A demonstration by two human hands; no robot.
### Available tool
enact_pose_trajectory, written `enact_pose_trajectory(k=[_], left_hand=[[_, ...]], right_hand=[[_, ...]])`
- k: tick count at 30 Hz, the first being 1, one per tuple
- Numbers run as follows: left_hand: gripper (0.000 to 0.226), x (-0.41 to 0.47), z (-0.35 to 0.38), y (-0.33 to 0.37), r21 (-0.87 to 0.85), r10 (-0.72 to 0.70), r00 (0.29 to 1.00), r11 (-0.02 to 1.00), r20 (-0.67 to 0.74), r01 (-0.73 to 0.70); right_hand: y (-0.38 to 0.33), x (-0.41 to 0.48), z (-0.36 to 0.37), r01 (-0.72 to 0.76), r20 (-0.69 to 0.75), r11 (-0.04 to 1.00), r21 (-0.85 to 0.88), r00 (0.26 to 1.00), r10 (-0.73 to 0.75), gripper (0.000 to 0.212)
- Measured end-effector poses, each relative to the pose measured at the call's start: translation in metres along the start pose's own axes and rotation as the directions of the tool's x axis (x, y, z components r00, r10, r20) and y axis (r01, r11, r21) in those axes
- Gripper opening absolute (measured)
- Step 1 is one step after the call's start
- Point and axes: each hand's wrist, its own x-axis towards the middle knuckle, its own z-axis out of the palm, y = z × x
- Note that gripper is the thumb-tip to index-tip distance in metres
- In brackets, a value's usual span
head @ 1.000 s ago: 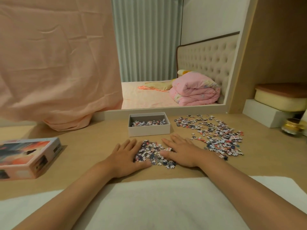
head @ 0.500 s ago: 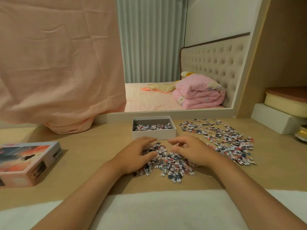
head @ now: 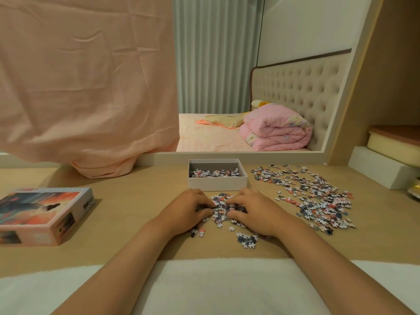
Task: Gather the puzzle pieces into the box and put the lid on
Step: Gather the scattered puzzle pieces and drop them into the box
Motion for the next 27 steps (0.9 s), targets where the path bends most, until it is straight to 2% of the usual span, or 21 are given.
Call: enact_pose_trajectory(k=[3, 5, 12, 16, 19, 23, 27], left_hand=[[0.029, 0.0, -0.002, 0.0, -0.006, 0.0, 1.0, 1.0, -0.004, 0.0], [0.03, 0.001, -0.001, 0.0, -0.011, -0.007, 1.0, 1.0, 0.007, 0.007], [0.017, 0.008, -0.006, 0.002, -0.049, -0.014, 1.0, 0.999, -0.011, 0.013], [0.011, 0.021, -0.013, -0.002, -0.231, -0.092, 0.995, 0.97, -0.028, 0.083], [0.01, 0.038, -0.022, -0.006, -0.385, -0.158, 0.986, 0.914, -0.046, 0.128], [0.009, 0.064, -0.033, -0.012, -0.467, -0.208, 0.966, 0.877, -0.153, 0.115], [0.008, 0.085, -0.028, -0.02, -0.432, -0.26, 0.933, 0.892, -0.247, 0.134]], right_hand=[[-0.008, 0.002, 0.002, 0.008, 0.026, 0.999, -0.053, 1.0, -0.006, 0.065], [-0.012, 0.006, 0.004, 0.008, 0.055, 0.996, -0.086, 0.999, -0.003, 0.064], [-0.015, 0.022, -0.009, 0.002, 0.025, 0.998, 0.061, 1.0, -0.004, 0.02], [-0.012, 0.038, -0.022, -0.069, 0.026, 0.985, 0.158, 0.998, 0.065, 0.006], [-0.012, 0.052, -0.039, -0.082, -0.035, 0.963, 0.257, 0.995, 0.095, 0.008], [-0.008, 0.072, -0.055, -0.062, -0.158, 0.925, 0.374, 0.979, 0.129, 0.009], [-0.002, 0.094, -0.046, -0.056, -0.297, 0.889, 0.455, 0.931, 0.211, 0.006]])
